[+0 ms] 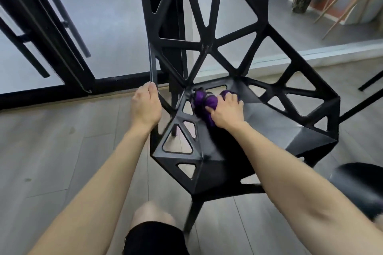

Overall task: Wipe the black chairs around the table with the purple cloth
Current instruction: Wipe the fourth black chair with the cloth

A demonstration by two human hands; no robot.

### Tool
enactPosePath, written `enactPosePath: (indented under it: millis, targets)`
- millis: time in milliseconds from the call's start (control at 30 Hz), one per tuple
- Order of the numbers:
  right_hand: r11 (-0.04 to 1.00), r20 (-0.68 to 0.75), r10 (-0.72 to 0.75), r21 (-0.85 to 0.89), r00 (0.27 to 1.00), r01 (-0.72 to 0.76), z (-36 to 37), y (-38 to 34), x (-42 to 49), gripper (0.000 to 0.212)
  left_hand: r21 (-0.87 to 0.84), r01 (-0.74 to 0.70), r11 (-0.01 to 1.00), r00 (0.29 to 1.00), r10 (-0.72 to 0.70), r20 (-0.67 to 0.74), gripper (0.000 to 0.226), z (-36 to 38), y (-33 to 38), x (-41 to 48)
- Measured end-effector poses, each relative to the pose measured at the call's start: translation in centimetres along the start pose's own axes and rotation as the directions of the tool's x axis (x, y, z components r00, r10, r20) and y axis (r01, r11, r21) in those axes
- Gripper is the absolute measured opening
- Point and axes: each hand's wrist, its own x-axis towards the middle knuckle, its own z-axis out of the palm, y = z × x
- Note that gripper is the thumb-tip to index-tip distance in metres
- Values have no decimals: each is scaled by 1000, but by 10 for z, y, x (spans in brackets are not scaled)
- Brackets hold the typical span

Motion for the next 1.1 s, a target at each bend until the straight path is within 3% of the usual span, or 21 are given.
enactPosePath:
  millis: [100,300,500,600,667,700,800,867,933,1000,1100]
  targets:
    - [996,-67,-6,90,998,12,7,-7,2,59,-59,64,996,998,-63,16,47,1,5,19]
    - [932,-86,-286,205,954,298,19,-16,-28,49,-196,109,975,994,-112,-3,41,11,-1,30]
    - [819,-207,-14,558,978,130,10,-74,74,31,-44,27,999,998,-29,-53,47,9,-9,27]
    - [849,-286,-210,420,935,319,27,-66,57,36,-2,28,1000,997,-28,-72,47,9,-10,26]
    - [822,-198,-346,407,917,398,21,-45,48,38,4,19,1000,996,-19,-84,46,8,-8,23]
    - [807,-175,-345,447,922,386,9,-42,53,35,2,24,1000,996,-23,-90,46,8,-7,22]
    - [641,-323,-97,703,941,307,-34,-69,83,29,-10,23,1000,994,-24,-106,43,8,-9,22]
    - [514,-431,-97,750,897,416,-53,-102,93,34,-19,24,1000,992,-27,-127,34,8,-10,23]
    - [542,-450,-260,664,854,515,-42,-120,87,43,-10,21,1000,990,-22,-141,26,7,-10,23]
    - [614,-374,-363,593,853,521,-18,-111,75,49,0,-15,1000,987,14,-157,23,8,-10,22]
    - [643,-345,-223,650,912,404,-24,-83,76,41,33,-49,998,984,54,-169,23,9,-9,21]
